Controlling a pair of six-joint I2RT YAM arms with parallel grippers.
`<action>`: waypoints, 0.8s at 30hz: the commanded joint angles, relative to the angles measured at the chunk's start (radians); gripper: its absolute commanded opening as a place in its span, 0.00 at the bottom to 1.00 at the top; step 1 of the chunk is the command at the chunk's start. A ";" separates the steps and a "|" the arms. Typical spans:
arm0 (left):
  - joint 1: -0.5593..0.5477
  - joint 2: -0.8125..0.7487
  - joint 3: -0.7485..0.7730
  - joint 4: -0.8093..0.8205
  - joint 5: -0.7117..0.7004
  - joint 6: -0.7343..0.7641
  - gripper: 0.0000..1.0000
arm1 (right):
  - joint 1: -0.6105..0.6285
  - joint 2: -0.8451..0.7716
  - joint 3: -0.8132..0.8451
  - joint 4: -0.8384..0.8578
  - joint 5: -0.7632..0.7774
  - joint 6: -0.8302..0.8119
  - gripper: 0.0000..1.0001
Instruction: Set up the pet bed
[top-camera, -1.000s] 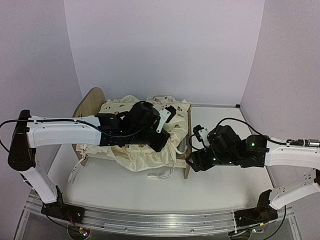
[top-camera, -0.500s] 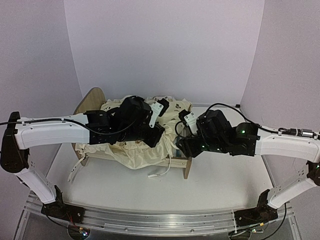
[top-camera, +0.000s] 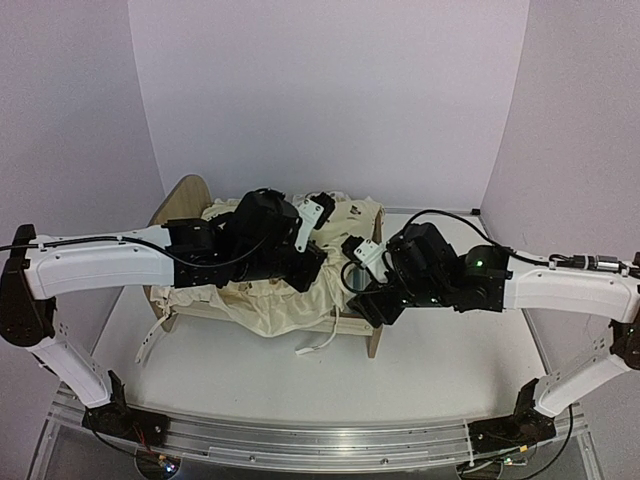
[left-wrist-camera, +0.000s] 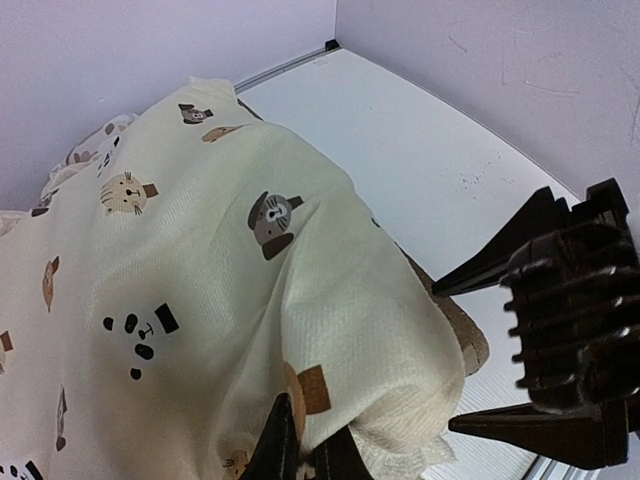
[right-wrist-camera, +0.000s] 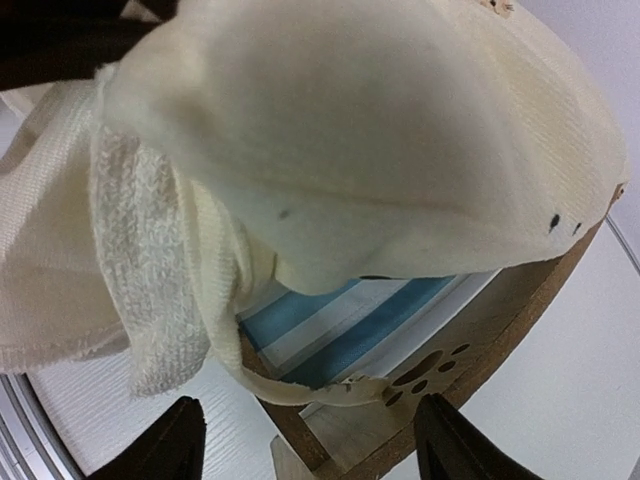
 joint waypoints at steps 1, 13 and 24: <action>0.006 -0.060 0.011 0.019 -0.032 0.007 0.04 | 0.002 0.071 0.059 0.006 -0.028 -0.037 0.65; 0.006 -0.087 0.003 0.030 -0.052 0.013 0.04 | 0.003 0.158 0.114 0.008 0.061 -0.017 0.03; 0.006 -0.101 0.002 0.037 -0.063 0.018 0.04 | -0.028 0.102 0.250 -0.122 0.177 0.233 0.00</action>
